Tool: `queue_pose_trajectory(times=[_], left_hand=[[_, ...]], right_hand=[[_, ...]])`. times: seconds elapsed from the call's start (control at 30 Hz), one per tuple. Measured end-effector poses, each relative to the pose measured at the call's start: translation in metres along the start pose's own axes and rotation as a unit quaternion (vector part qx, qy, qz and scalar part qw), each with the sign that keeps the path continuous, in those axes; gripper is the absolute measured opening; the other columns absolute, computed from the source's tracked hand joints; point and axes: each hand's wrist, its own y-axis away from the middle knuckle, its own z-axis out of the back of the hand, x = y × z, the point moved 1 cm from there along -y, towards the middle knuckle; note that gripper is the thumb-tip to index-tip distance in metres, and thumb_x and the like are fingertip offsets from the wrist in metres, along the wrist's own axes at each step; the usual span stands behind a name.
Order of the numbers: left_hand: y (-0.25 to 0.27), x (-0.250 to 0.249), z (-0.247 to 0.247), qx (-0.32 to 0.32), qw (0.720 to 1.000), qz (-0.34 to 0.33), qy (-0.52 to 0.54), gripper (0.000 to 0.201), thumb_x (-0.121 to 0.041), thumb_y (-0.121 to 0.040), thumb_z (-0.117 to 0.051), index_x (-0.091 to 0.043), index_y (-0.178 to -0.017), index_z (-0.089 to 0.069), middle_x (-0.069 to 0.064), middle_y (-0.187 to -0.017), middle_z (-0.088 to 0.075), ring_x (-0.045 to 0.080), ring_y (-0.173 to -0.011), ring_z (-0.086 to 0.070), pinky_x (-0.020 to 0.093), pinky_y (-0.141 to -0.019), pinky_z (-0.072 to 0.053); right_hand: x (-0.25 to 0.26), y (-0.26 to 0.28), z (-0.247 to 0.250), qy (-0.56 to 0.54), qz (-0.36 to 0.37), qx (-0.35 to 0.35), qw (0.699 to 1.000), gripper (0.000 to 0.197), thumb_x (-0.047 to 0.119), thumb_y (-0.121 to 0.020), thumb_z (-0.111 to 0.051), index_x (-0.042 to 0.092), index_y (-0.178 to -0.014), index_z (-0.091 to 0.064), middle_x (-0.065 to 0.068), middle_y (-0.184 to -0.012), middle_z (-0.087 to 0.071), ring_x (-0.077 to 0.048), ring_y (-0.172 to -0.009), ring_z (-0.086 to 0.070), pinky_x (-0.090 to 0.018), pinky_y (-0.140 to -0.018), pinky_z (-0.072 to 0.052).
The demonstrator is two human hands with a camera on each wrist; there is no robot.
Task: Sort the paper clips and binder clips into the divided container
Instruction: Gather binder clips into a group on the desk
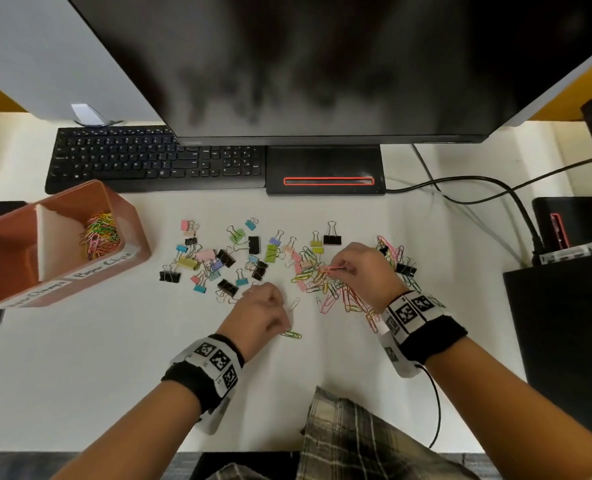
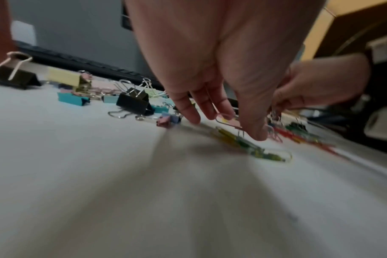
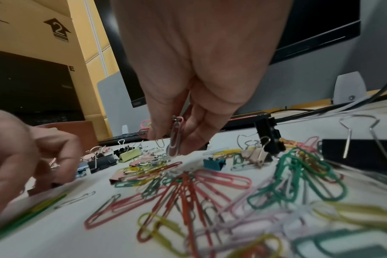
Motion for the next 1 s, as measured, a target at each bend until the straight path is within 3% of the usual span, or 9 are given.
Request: queue_pose_trajectory(times=[0.1,0.17,0.23,0.3,0.4,0.5,0.7,0.87,1.0], left_hand=[[-0.001,0.002,-0.005,0.022,0.998,-0.036,-0.049,0.013,-0.018,-0.065,-0.080,-0.024,-0.063,-0.068,0.003,-0.122,-0.058,0.024,-0.113,-0.050,0.037,-0.095,-0.037],[-0.004,0.002,-0.005,0.026,0.996,-0.058,-0.056,0.012,-0.015,-0.067,-0.078,-0.020,-0.066,-0.067,0.004,-0.117,-0.061,0.024,-0.106,-0.055,0.033,-0.091,-0.039],[-0.009,0.001,-0.005,0.008,0.997,-0.057,-0.046,0.009,-0.010,-0.073,-0.073,-0.015,-0.072,-0.065,0.004,-0.105,-0.064,0.019,-0.097,-0.056,0.028,-0.086,-0.043],[-0.015,0.001,-0.003,-0.006,0.999,-0.041,-0.034,0.006,-0.006,-0.079,-0.066,-0.010,-0.076,-0.063,0.005,-0.091,-0.064,0.018,-0.086,-0.055,0.030,-0.078,-0.046],[-0.021,0.000,0.001,-0.013,1.000,-0.014,-0.009,0.005,-0.002,-0.082,-0.061,-0.007,-0.082,-0.060,0.006,-0.084,-0.061,0.017,-0.078,-0.051,0.026,-0.073,-0.039],[-0.023,-0.003,0.004,-0.010,0.999,0.038,0.004,0.017,-0.005,-0.084,-0.059,-0.009,-0.101,-0.058,0.005,-0.092,-0.061,0.018,-0.085,-0.054,0.027,-0.077,-0.043],[-0.022,-0.003,0.002,-0.015,1.000,0.023,-0.011,0.011,-0.003,-0.085,-0.058,-0.005,-0.092,-0.066,0.014,-0.092,-0.058,0.025,-0.085,-0.054,0.025,-0.078,-0.042],[-0.022,-0.001,-0.006,-0.003,0.998,0.015,-0.068,0.020,0.008,-0.076,-0.059,-0.007,-0.089,-0.063,0.014,-0.086,-0.062,0.033,-0.080,-0.059,0.037,-0.073,-0.051],[-0.014,-0.007,0.016,-0.038,0.998,0.047,0.026,0.016,-0.003,-0.090,-0.049,-0.006,-0.100,-0.062,0.006,-0.101,-0.062,0.019,-0.094,-0.055,0.028,-0.088,-0.042]], right_hand=[[-0.003,0.011,-0.006,0.012,0.027,0.036,0.999,0.010,0.022,-0.080,-0.070,0.014,-0.078,-0.065,0.000,-0.090,-0.061,-0.012,-0.077,-0.058,-0.027,-0.074,-0.050],[-0.002,0.021,-0.014,0.056,0.043,0.067,0.995,0.013,0.025,-0.079,-0.071,0.014,-0.075,-0.064,0.000,-0.102,-0.062,-0.014,-0.086,-0.057,-0.031,-0.078,-0.048],[0.001,0.024,-0.022,0.126,0.062,0.071,0.988,0.014,0.027,-0.077,-0.071,0.014,-0.073,-0.068,-0.001,-0.122,-0.060,-0.022,-0.105,-0.055,-0.036,-0.089,-0.045],[0.005,0.020,-0.027,0.156,0.069,0.073,0.983,0.015,0.028,-0.076,-0.071,0.013,-0.075,-0.069,-0.001,-0.131,-0.055,-0.024,-0.116,-0.051,-0.039,-0.093,-0.039],[0.009,0.008,-0.034,0.138,0.067,0.068,0.986,0.012,0.020,-0.080,-0.068,0.008,-0.082,-0.067,-0.005,-0.111,-0.062,-0.027,-0.102,-0.055,-0.036,-0.085,-0.045],[0.009,0.000,-0.039,0.131,0.061,0.064,0.987,0.007,0.013,-0.085,-0.062,0.008,-0.087,-0.065,-0.009,-0.094,-0.064,-0.028,-0.094,-0.055,-0.038,-0.079,-0.047],[0.011,-0.005,-0.032,0.129,0.041,0.061,0.989,0.008,0.019,-0.088,-0.055,0.016,-0.089,-0.063,-0.002,-0.088,-0.067,-0.021,-0.084,-0.059,-0.032,-0.070,-0.047],[0.023,0.003,-0.019,0.069,0.037,0.009,0.997,0.005,0.018,-0.085,-0.064,0.013,-0.086,-0.064,-0.003,-0.083,-0.066,-0.013,-0.070,-0.053,-0.028,-0.066,-0.045],[0.049,0.004,-0.006,0.030,0.049,-0.042,0.997,0.004,0.015,-0.082,-0.068,0.013,-0.078,-0.065,-0.002,-0.076,-0.068,-0.015,-0.069,-0.060,-0.034,-0.067,-0.052]])
